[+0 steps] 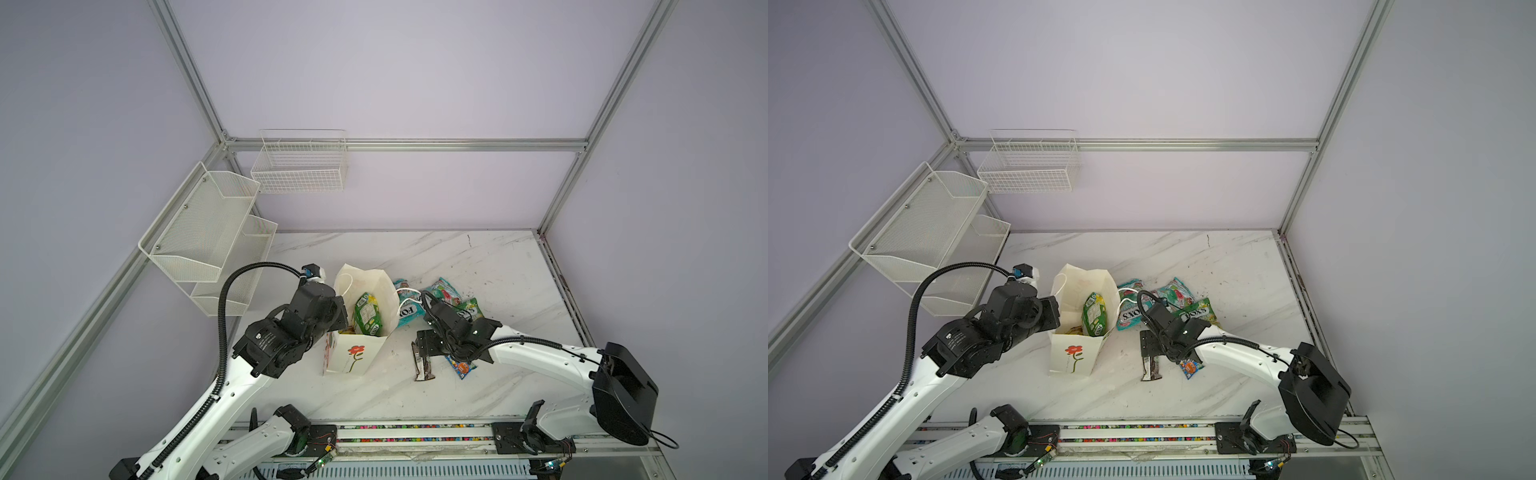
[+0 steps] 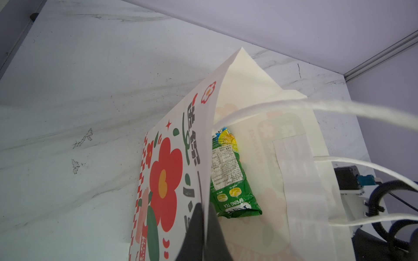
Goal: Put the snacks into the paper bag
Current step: 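Lower the right gripper over the brown chocolate bar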
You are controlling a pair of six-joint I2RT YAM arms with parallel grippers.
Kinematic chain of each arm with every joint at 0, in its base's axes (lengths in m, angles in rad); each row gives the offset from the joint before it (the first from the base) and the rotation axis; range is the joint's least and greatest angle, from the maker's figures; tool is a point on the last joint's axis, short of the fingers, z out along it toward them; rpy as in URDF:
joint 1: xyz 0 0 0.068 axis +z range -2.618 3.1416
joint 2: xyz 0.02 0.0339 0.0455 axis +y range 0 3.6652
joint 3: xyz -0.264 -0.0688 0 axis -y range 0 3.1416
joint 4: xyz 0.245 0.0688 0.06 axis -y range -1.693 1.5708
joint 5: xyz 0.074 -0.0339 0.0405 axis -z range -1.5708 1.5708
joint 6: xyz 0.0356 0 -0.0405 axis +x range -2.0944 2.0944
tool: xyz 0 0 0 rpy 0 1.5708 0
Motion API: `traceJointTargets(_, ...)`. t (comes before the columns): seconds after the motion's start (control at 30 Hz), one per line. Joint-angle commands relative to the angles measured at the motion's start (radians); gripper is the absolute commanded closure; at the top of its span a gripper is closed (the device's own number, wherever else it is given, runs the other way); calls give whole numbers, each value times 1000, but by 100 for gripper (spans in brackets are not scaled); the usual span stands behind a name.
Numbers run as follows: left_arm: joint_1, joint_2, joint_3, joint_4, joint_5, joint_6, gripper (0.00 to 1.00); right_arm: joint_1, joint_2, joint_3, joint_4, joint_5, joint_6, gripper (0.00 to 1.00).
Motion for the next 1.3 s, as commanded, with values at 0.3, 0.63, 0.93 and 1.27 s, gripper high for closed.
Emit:
traceJointTargets(0.3, 0, -37, 5, 61, -10, 11, 100, 38, 39, 10, 31, 41, 55, 24)
traceJointTargets(0.63, 0, -38, 9, 59, -10, 11, 100, 44, 43, -11, 78, 12, 73, 23)
traceJointTargets(0.93, 0, -41, 11, 55, -15, 13, 100, 45, 84, -18, 79, 11, 70, 21)
traceJointTargets(1.27, 0, -40, 6, 55, -16, 12, 100, 61, 142, -17, 87, 26, 71, 21)
